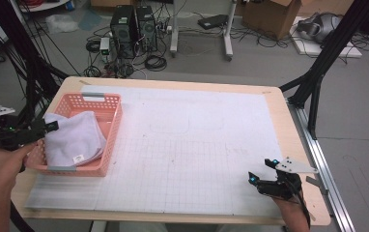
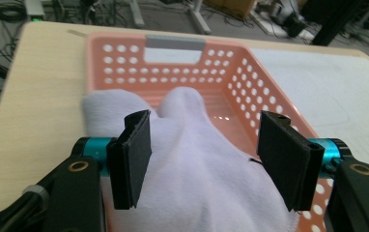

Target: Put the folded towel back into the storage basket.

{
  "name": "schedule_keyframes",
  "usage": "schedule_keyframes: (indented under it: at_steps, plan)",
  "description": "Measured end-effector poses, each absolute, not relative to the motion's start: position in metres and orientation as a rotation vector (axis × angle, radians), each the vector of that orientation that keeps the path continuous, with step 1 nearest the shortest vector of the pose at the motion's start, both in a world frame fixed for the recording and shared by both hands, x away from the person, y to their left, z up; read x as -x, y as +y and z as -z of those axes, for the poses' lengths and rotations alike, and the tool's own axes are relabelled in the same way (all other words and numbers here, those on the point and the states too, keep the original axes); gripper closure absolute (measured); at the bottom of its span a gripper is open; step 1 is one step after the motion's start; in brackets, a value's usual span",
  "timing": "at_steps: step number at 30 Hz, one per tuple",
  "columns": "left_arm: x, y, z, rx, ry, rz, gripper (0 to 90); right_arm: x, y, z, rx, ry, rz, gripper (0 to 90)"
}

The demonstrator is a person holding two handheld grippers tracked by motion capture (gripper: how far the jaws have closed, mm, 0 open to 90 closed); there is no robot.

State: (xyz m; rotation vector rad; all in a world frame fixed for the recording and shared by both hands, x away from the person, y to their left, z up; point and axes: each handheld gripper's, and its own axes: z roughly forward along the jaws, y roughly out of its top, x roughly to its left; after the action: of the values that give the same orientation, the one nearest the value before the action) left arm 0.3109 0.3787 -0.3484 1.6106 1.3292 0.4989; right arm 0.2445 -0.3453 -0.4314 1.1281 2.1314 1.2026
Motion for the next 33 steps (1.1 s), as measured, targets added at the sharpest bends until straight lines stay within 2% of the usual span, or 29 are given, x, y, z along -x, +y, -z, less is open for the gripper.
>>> schedule_keyframes:
  at_steps: [8, 18, 25, 33]
  plan:
    - [-0.341, 0.348, 0.372, -1.771, 1.458, -0.408, 37.4, -0.245, -0.342, 0.431, -1.124, 2.141, -1.204, 17.5]
    - [-0.363, 0.327, 0.379, -1.980, 1.598, -0.451, 38.0, -0.245, -0.344, 0.431, -1.129, 2.138, -1.206, 17.5]
    - [-0.377, 0.308, 0.393, -2.203, 1.662, -0.499, 36.3, -0.245, -0.345, 0.432, -1.127, 2.135, -1.204, 17.5]
    - [-0.382, 0.309, 0.398, -2.213, 1.660, -0.437, 37.4, -0.244, -0.345, 0.432, -1.134, 2.139, -1.205, 17.4]
